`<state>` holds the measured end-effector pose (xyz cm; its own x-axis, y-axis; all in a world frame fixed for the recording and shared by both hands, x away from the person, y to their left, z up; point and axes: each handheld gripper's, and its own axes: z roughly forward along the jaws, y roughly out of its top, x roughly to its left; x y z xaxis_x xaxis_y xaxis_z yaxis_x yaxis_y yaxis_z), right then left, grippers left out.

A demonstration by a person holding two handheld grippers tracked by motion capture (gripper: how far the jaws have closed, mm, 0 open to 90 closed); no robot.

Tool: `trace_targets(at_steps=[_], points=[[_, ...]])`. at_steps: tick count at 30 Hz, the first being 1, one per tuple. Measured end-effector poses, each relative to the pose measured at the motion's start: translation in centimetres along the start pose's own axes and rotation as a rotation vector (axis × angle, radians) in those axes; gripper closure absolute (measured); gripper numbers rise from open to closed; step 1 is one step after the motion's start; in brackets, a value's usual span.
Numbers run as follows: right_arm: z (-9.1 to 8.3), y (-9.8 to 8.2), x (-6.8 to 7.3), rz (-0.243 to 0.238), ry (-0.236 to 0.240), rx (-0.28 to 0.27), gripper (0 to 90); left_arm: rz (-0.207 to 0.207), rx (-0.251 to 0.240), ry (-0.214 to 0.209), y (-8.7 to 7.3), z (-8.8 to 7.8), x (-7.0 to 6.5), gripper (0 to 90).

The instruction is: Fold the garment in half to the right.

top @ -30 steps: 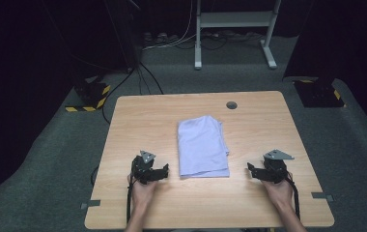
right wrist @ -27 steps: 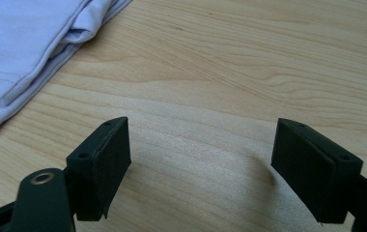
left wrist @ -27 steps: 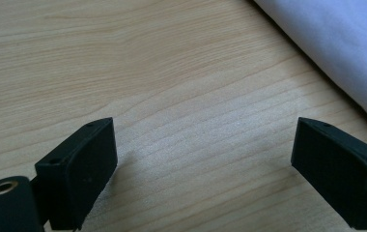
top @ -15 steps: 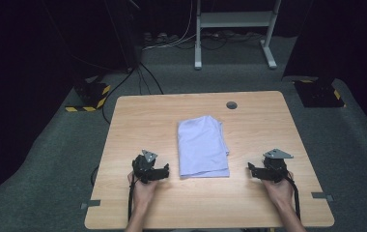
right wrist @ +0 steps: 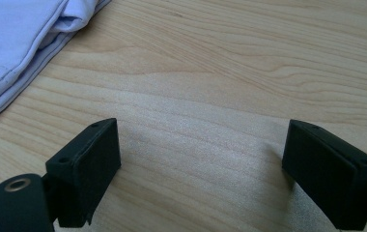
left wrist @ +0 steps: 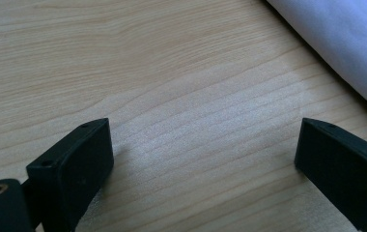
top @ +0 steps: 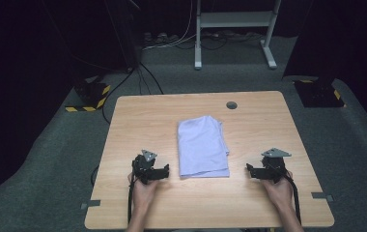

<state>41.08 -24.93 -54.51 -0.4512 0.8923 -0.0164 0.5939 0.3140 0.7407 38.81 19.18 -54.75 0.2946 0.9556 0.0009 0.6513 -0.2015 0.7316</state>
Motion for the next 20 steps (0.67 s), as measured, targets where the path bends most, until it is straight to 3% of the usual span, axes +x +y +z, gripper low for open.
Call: trace_targets(at_steps=[20], points=[[0.03, 0.01, 0.0, 0.0, 0.001, 0.003, 11.0, 0.007, 0.0, -0.01, -0.02, -0.03, -0.08, 7.2]])
